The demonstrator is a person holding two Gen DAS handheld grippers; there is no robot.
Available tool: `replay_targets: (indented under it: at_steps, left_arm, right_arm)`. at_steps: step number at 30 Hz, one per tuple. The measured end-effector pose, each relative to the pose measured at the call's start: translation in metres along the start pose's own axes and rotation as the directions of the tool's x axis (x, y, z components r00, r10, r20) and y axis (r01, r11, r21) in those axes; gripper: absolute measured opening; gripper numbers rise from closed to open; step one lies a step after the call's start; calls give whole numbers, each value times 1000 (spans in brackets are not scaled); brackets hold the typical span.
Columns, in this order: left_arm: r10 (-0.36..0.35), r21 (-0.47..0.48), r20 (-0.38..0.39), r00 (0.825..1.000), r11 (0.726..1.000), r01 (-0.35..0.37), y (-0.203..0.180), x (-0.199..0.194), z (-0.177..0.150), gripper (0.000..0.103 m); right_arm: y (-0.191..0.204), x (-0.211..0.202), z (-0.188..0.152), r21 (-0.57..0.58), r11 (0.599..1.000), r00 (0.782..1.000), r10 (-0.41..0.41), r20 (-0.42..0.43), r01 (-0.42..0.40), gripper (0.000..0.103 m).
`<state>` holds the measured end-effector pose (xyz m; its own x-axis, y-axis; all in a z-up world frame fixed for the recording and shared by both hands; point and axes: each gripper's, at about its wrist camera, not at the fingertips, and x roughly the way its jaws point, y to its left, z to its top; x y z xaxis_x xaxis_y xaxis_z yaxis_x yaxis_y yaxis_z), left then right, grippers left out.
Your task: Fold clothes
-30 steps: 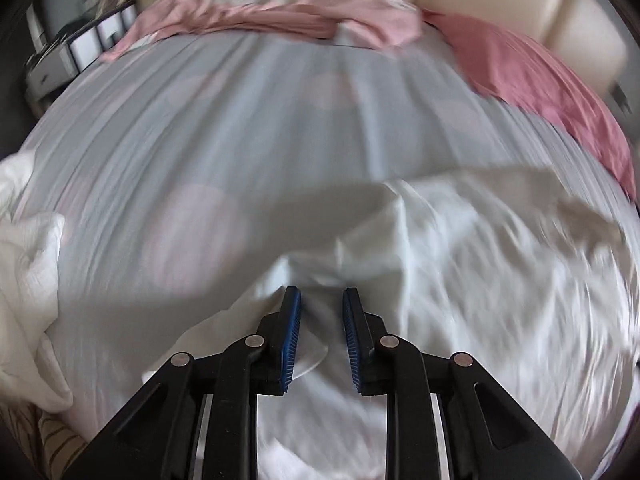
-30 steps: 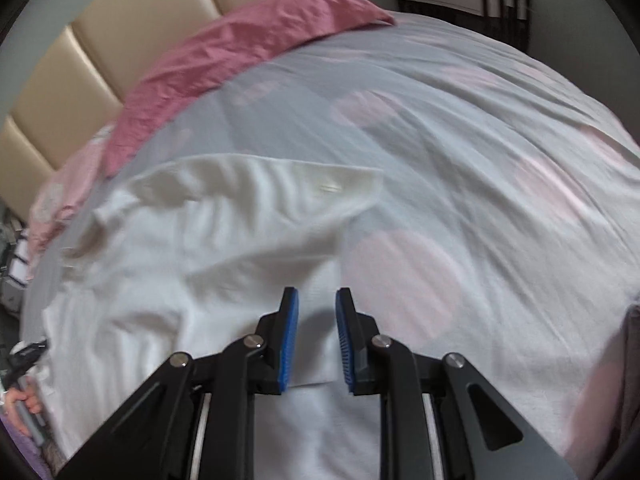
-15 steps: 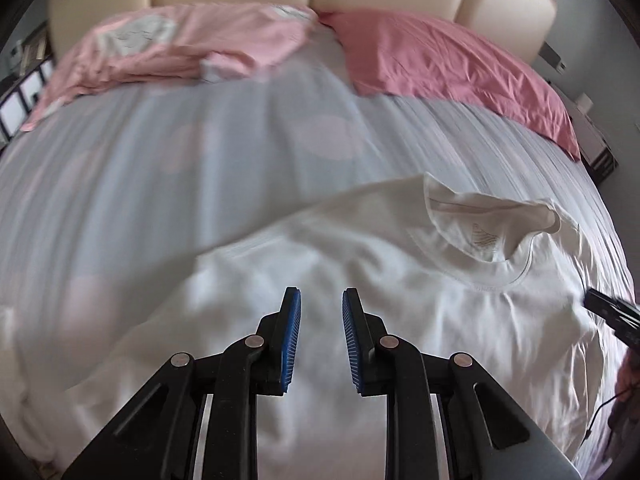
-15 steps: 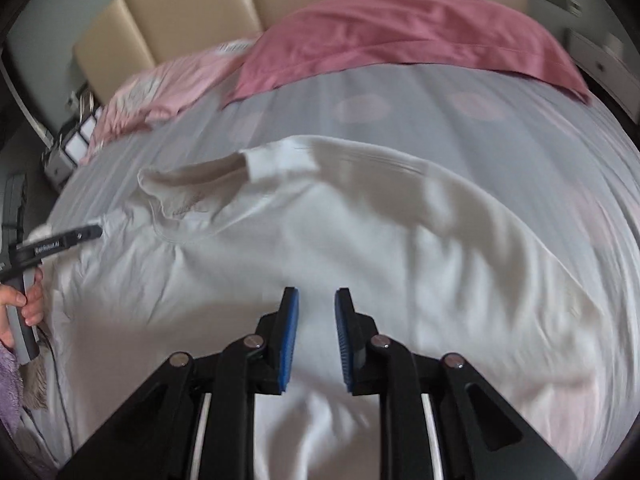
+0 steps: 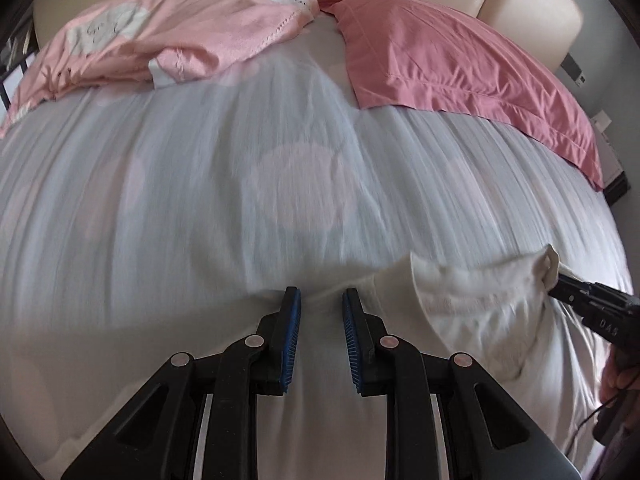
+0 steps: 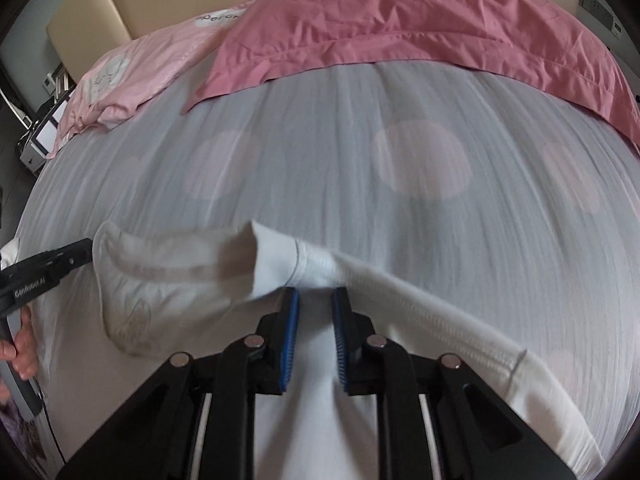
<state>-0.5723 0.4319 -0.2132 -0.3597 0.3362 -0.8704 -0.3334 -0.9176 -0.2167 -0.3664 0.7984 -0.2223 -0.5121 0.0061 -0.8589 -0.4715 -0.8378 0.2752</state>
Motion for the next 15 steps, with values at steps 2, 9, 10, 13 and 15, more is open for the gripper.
replay_targets:
  at_steps: [2,9,10,13,15]
  left_arm:
    - [18,-15,-4,1000,1000,-18,-1,0,3,23]
    - [16,-22,11,1000,1000,-16,7,-58,-14,23]
    - [9,-15,19,1000,1000,-9,9,-73,-21,23]
    - [5,13,26,1000,1000,-5,17,-116,-53,23]
    - [14,38,23,1000,999,-15,23,-145,-82,23]
  right_arm:
    - [0,3,6,8,1000,1000,-11,-12,11,14]
    - [-9,-42,-1,11,999,999,31,-20,-31,14]
    - [-12,-54,-6,10,999,999,47,-22,-47,15]
    - [-23,-94,-38,4,997,996,81,-46,-81,16]
    - [-28,-119,-67,-7,996,994,85,-68,-86,17]
